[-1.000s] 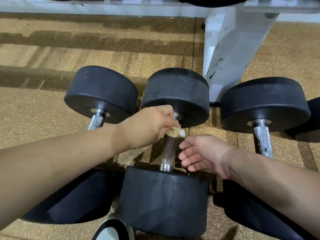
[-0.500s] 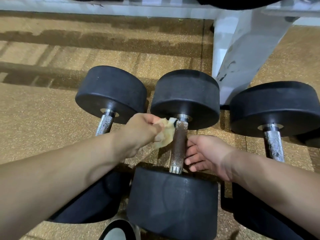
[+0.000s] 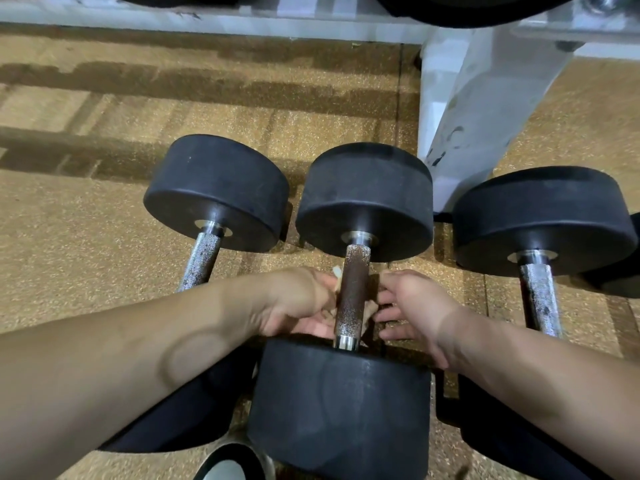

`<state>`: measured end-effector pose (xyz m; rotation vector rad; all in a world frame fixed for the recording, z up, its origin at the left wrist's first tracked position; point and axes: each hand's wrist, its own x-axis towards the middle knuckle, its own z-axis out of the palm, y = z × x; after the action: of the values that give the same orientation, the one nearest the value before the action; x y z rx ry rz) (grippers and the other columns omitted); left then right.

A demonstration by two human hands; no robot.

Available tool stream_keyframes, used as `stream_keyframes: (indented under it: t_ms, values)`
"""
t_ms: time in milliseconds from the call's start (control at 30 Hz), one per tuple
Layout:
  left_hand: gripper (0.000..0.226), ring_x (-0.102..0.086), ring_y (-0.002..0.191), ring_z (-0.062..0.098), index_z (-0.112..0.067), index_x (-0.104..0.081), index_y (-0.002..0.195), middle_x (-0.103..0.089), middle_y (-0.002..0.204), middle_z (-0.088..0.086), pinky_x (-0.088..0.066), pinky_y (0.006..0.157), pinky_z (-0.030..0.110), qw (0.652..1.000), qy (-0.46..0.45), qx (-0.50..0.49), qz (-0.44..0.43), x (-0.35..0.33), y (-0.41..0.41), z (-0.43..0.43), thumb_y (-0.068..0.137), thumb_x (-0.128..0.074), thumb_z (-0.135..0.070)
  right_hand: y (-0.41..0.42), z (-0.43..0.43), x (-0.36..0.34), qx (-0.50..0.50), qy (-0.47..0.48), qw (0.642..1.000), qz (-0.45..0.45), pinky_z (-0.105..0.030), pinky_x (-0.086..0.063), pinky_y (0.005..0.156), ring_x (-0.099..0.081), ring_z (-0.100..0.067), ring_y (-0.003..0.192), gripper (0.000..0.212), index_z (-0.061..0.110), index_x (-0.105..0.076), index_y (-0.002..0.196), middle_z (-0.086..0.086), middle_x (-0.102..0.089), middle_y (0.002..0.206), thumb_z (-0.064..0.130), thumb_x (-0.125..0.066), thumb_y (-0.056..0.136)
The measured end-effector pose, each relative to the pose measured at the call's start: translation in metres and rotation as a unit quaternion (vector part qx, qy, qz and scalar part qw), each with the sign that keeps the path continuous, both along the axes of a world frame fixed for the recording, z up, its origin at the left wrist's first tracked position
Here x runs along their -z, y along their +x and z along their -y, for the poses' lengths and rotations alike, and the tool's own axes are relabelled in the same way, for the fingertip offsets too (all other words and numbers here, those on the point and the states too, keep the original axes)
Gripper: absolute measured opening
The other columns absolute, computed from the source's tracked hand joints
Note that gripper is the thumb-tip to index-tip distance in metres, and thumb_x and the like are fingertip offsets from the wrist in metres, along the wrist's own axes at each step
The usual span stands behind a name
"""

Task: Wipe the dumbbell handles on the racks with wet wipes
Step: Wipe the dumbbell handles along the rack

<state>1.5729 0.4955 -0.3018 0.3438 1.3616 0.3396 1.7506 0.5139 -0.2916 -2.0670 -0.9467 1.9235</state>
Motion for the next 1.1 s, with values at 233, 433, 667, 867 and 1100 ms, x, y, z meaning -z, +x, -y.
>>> stream_keyframes:
  t_ms: [233,433,667,867,1100]
  values:
    - [0.041,-0.075,0.083,0.026,0.000,-0.072,0.106,-0.076,0.098,0.023,-0.064,0.081,0.036,0.983,0.064,-0.154,0.077,-0.012,0.013,-0.024,0.100,-0.034,0.016,0.006,0.000,0.004,-0.007,-0.022,1.000,-0.002,-0.037,-0.063,0.071,-0.070,-0.027,0.096,0.034,0.012,-0.063,0.124,-0.009,-0.069,0.113,0.035,-0.047,0.107]
    - [0.034,-0.073,0.090,0.028,0.005,-0.063,0.116,-0.074,0.107,0.025,-0.062,0.086,0.038,0.999,0.021,0.035,-0.001,-0.012,0.005,0.003,0.096,-0.040,0.020,0.009,-0.001,0.005,-0.001,-0.029,0.999,-0.013,-0.043,-0.063,0.083,-0.072,-0.030,0.095,0.035,0.013,-0.064,0.124,-0.011,-0.071,0.114,0.037,-0.046,0.106]
    - [0.024,-0.073,0.094,0.032,0.006,-0.070,0.095,-0.076,0.099,0.023,-0.064,0.082,0.038,0.986,0.123,0.083,-0.083,-0.075,-0.015,0.001,0.098,-0.047,0.014,0.017,0.000,0.001,-0.011,-0.040,0.998,-0.041,-0.043,-0.062,0.083,-0.072,-0.028,0.100,0.038,0.012,-0.065,0.117,-0.010,-0.072,0.111,0.040,-0.041,0.109]
    - [0.029,-0.068,0.084,0.020,-0.029,-0.062,0.117,-0.071,0.095,0.002,-0.058,0.081,0.034,0.583,0.626,0.368,-0.365,-0.072,0.023,-0.002,0.095,-0.058,-0.010,0.016,-0.003,-0.004,0.064,-0.026,0.997,-0.041,-0.050,-0.059,0.095,-0.072,-0.030,0.093,0.042,0.013,-0.062,0.122,-0.011,-0.073,0.106,0.043,-0.037,0.108]
    - [0.040,-0.042,0.138,0.025,-0.021,-0.058,0.131,-0.057,0.141,0.004,-0.022,0.121,0.042,0.336,0.437,0.676,-0.489,-0.032,0.052,-0.022,0.101,-0.032,-0.029,0.018,-0.008,-0.004,0.087,0.007,0.996,-0.007,-0.051,-0.053,0.100,-0.066,-0.026,0.095,0.048,0.021,-0.052,0.143,-0.007,-0.068,0.109,0.047,-0.038,0.106]
